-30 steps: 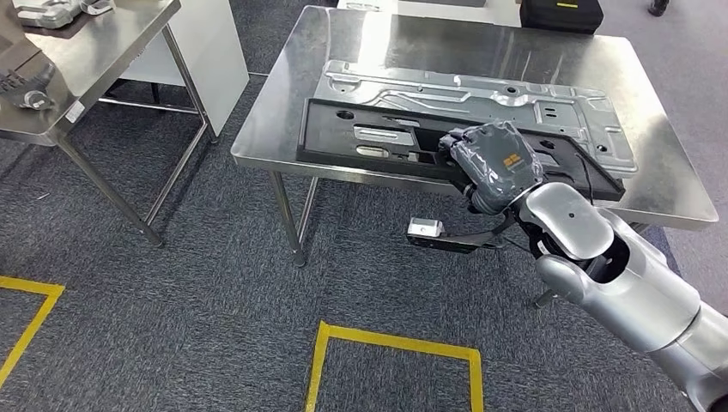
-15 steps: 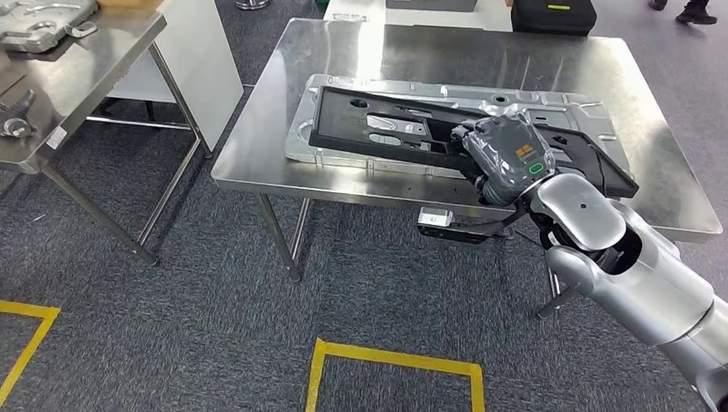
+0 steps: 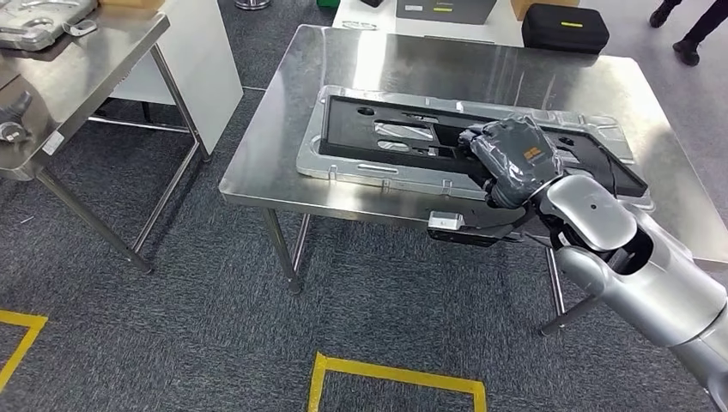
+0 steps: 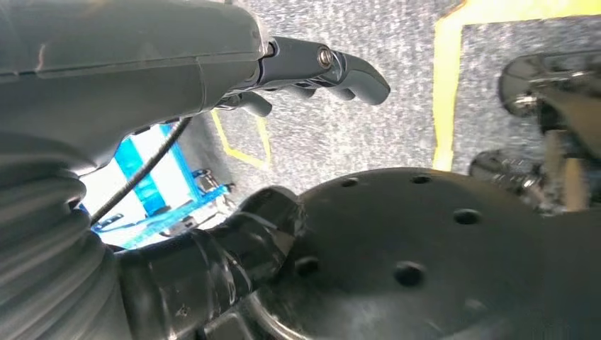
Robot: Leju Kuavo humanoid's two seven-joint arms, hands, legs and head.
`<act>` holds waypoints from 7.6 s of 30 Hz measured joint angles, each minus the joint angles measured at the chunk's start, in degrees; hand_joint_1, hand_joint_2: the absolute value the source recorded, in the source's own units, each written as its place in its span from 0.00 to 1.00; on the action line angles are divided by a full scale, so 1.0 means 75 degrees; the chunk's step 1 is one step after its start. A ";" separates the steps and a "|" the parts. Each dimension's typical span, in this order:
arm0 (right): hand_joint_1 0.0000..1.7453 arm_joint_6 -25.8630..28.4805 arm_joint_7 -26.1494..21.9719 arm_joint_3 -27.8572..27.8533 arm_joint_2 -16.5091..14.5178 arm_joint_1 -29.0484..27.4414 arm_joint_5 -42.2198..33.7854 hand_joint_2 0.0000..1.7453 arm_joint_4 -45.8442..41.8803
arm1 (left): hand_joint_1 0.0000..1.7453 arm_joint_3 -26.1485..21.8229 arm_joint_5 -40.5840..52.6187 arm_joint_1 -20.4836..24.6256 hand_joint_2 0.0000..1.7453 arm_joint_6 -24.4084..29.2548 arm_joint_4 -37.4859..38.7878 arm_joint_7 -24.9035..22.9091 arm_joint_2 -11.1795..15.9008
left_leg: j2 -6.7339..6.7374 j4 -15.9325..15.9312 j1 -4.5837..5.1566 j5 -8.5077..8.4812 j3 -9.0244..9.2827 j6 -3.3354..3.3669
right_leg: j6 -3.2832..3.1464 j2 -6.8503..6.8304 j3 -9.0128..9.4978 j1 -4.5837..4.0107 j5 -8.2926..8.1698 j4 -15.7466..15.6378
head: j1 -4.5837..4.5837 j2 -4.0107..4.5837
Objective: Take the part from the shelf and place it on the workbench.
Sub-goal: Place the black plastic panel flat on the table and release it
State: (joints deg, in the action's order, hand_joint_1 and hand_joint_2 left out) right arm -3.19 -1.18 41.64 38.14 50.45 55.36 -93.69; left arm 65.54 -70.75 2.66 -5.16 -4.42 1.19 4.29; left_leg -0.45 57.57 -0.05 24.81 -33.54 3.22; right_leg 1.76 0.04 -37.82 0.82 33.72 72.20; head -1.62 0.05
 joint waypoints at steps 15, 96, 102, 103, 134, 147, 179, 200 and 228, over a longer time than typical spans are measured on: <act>1.00 0.0004 -0.0006 -0.0017 0.0064 -0.0105 0.0000 1.00 0.0058 | 0.00 0.0015 -0.0086 0.0042 1.00 -0.0009 0.0000 -0.0001 -0.0012 | 0.0011 0.1828 0.0030 0.1078 -0.0539 -0.0418 | -0.0476 -0.0017 0.0609 -0.0028 -0.1062 -0.1853 | -0.0001 0.0001; 1.00 -0.0200 0.0163 0.1478 -0.1202 -0.0520 0.1224 1.00 0.2358 | 0.00 0.0270 -0.0560 0.0076 1.00 0.0007 0.0023 0.0091 -0.0091 | -0.0095 0.0082 0.0097 -0.0320 -0.0565 -0.0184 | -0.0323 -0.0022 0.1085 -0.0062 -0.0534 -0.1964 | 0.0006 0.0001; 1.00 -0.0165 0.0140 0.1626 -0.1326 -0.0586 0.1224 1.00 0.2611 | 0.00 0.0302 -0.0578 0.0076 1.00 0.0000 0.0023 0.0117 -0.0091 | -0.0093 0.0086 0.0100 -0.0329 -0.0552 -0.0166 | -0.0275 -0.0021 0.1086 -0.0061 -0.0559 -0.1970 | 0.0007 0.0002; 1.00 -0.0160 0.0140 0.1640 -0.1338 -0.0586 0.1224 1.00 0.2634 | 0.00 0.0305 -0.0578 0.0076 1.00 0.0000 0.0023 0.0118 -0.0090 | -0.0093 0.0086 0.0100 -0.0332 -0.0548 -0.0162 | -0.0270 -0.0022 0.1089 -0.0062 -0.0561 -0.1970 | 0.0007 0.0002; 0.00 -0.0187 0.0120 0.1769 -0.1457 -0.0715 0.1113 0.00 0.2852 | 0.00 0.0385 -0.0733 0.0065 0.25 -0.0088 0.0023 0.0243 -0.0079 | -0.0086 0.0081 0.0088 -0.0341 -0.0495 -0.0160 | -0.0258 -0.0018 0.1132 -0.0076 -0.0564 -0.1959 | 0.0009 0.0001; 0.00 -0.0131 0.0167 0.1768 -0.1465 -0.0727 0.1098 0.00 0.2845 | 0.00 0.0385 -0.0871 0.0061 0.00 -0.0111 0.0023 0.0250 -0.0085 | -0.0085 0.0081 0.0087 -0.0341 -0.0492 -0.0160 | -0.0258 -0.0018 0.1135 -0.0077 -0.0564 -0.1959 | 0.0009 0.0002; 0.00 0.1024 0.0863 0.0703 -0.1536 -0.2121 0.1445 0.00 -0.0586 | 0.00 0.0645 -0.1195 0.0053 0.00 -0.0076 0.0023 0.0108 -0.0304 | -0.0041 -0.0004 0.0059 -0.0369 -0.0421 -0.0016 | -0.0107 0.0000 0.1147 -0.0050 -0.0408 -0.1832 | 0.0006 0.0001; 0.00 0.0936 0.1299 0.0727 -0.2128 -0.2338 0.2004 0.00 -0.0490 | 0.00 0.0986 -0.1098 0.0051 0.00 0.0256 0.0104 -0.0117 -0.0223 | 0.0004 0.2224 -0.0078 0.0924 -0.1114 -0.0606 | -0.0476 -0.0029 0.0539 0.0022 -0.1025 -0.1791 | 0.0013 0.0001; 0.00 0.0937 0.1588 0.1153 -0.3290 -0.2112 0.2331 0.00 0.0041 | 0.00 0.1193 -0.1046 0.0045 0.00 0.0321 0.0232 0.0005 -0.0239 | 0.0057 0.1354 -0.0061 0.0849 -0.0899 -0.0547 | -0.0549 -0.0056 0.0781 -0.0017 -0.0964 -0.1951 | 0.0013 0.0000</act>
State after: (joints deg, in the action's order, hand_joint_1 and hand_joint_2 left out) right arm 3.84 10.73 50.28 13.47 34.61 72.85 -93.38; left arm 74.49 -78.60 3.00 -2.75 -2.68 1.22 2.50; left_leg -0.02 67.72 -0.51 31.18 -40.28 -0.89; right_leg -2.35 -0.38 -31.97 0.69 26.49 57.57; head -1.52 0.05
